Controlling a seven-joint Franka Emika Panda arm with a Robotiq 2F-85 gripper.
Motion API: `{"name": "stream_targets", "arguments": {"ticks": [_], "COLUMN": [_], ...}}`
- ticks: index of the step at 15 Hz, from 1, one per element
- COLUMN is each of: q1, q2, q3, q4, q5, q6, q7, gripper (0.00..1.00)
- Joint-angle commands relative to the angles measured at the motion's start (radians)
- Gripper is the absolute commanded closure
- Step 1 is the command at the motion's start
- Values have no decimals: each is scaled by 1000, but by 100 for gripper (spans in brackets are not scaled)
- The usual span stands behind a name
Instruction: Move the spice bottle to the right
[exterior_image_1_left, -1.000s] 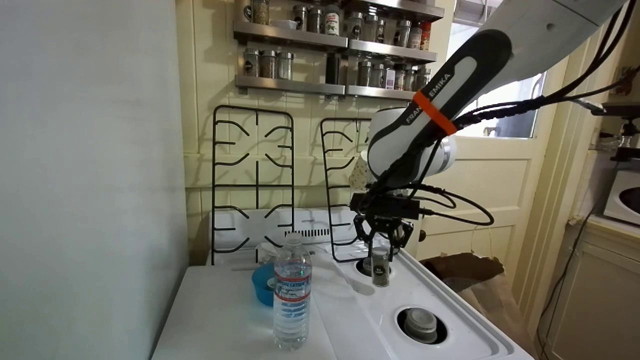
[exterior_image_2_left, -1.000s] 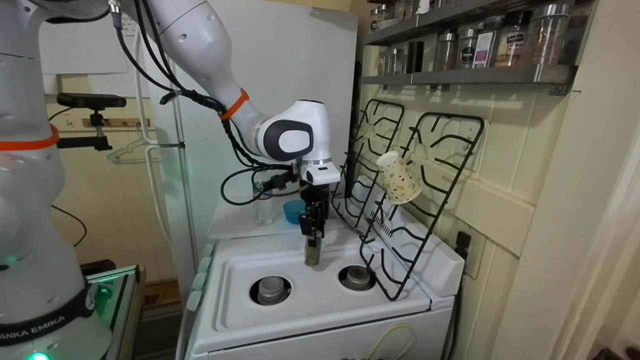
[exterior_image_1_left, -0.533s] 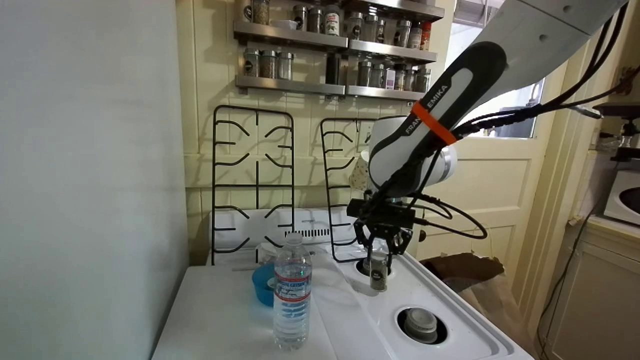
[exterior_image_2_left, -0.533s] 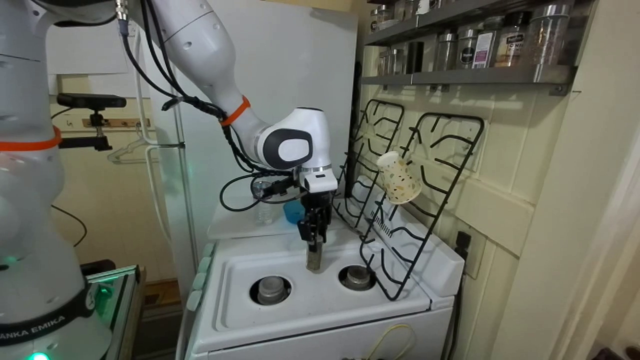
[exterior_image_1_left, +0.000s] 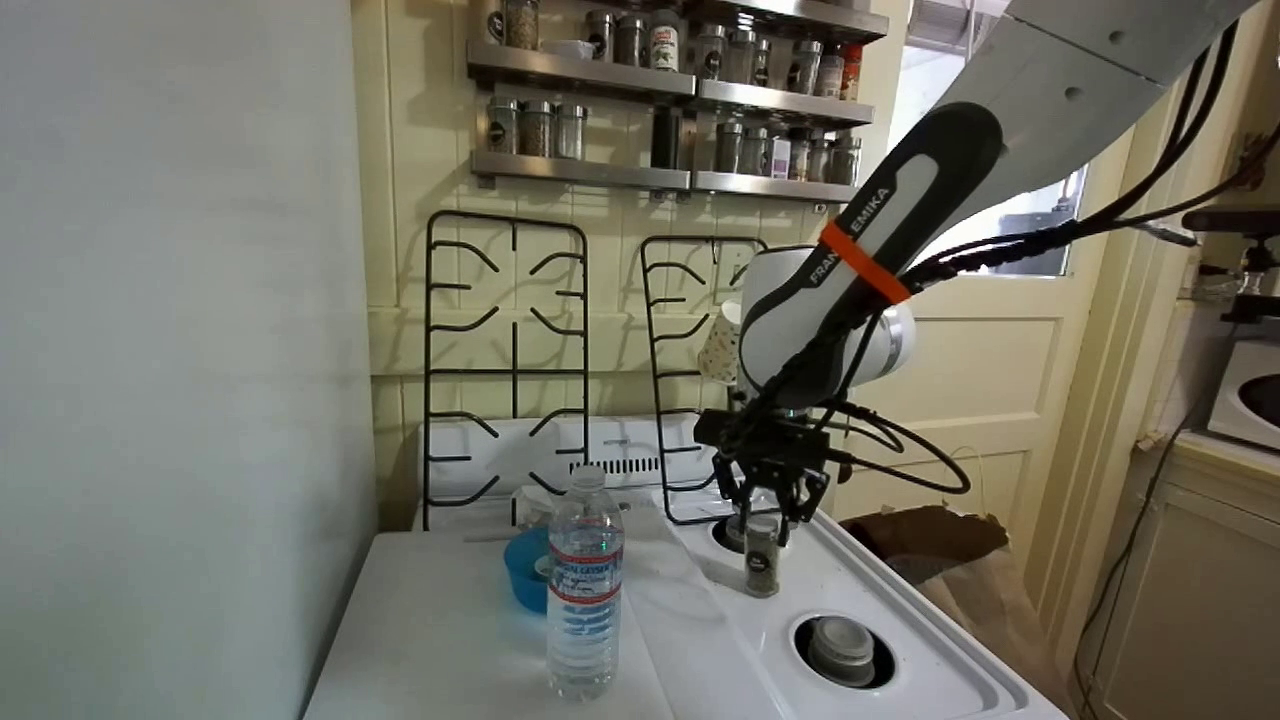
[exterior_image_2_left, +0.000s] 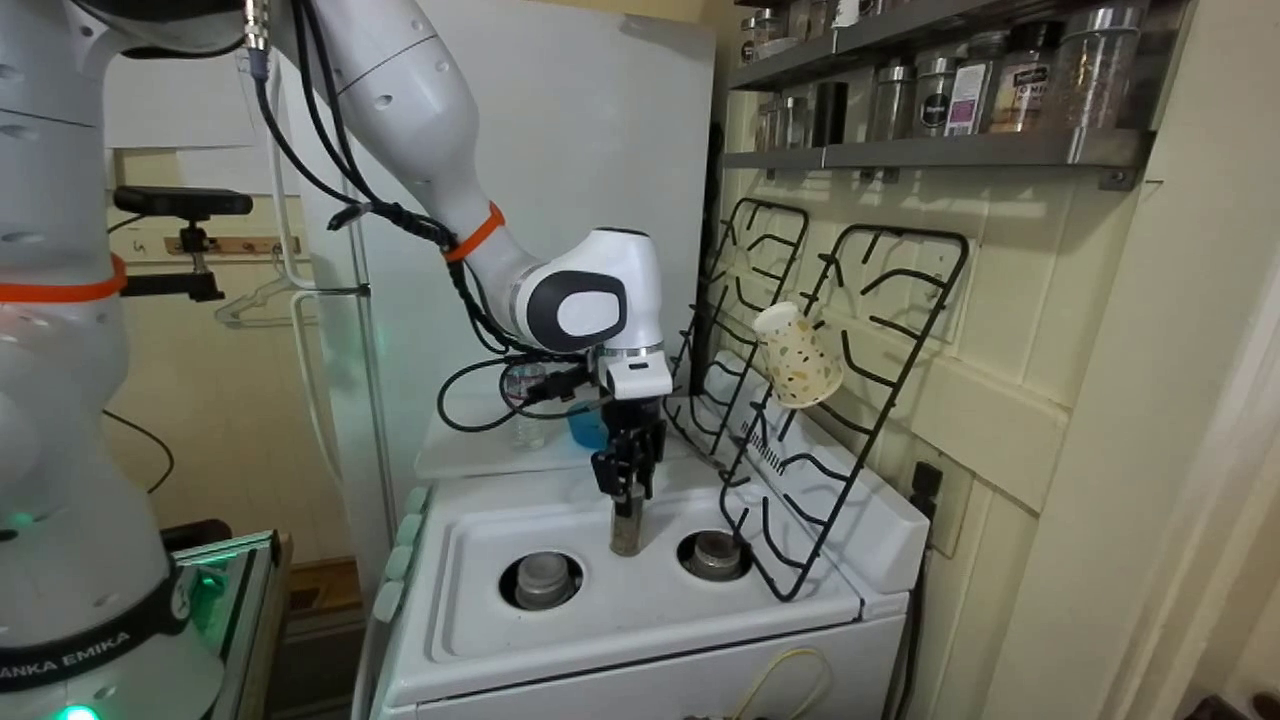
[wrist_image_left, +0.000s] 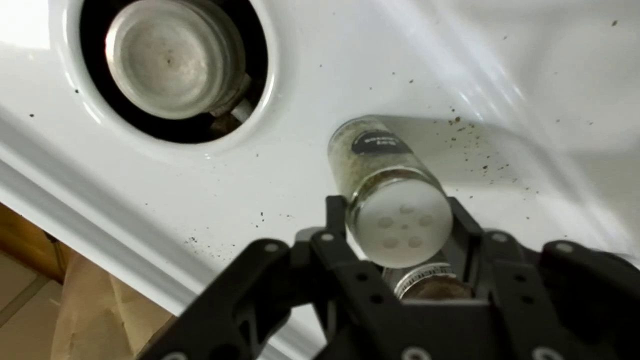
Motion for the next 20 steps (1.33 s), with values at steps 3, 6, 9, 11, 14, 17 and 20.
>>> {"name": "stream_targets", "arguments": {"ticks": [3,6,9,11,14,17,20], "q1": [-3,-18,-49,-76,-85,-77,-79], "q2": [-5,-25,-73,-115,-182,-245,-220], "q3": [-9,-3,10,29,53,54,58], "q4": [-16,-18,-38,-54,-60,-75,-44], "q5": [7,50,150,282,446,466,440], "q6": [23,-6,8,28,14,-9,2], "q7": [25,-18,-107,-236,-495,-675,-678], "gripper": [12,0,0,0,0,0,0]}}
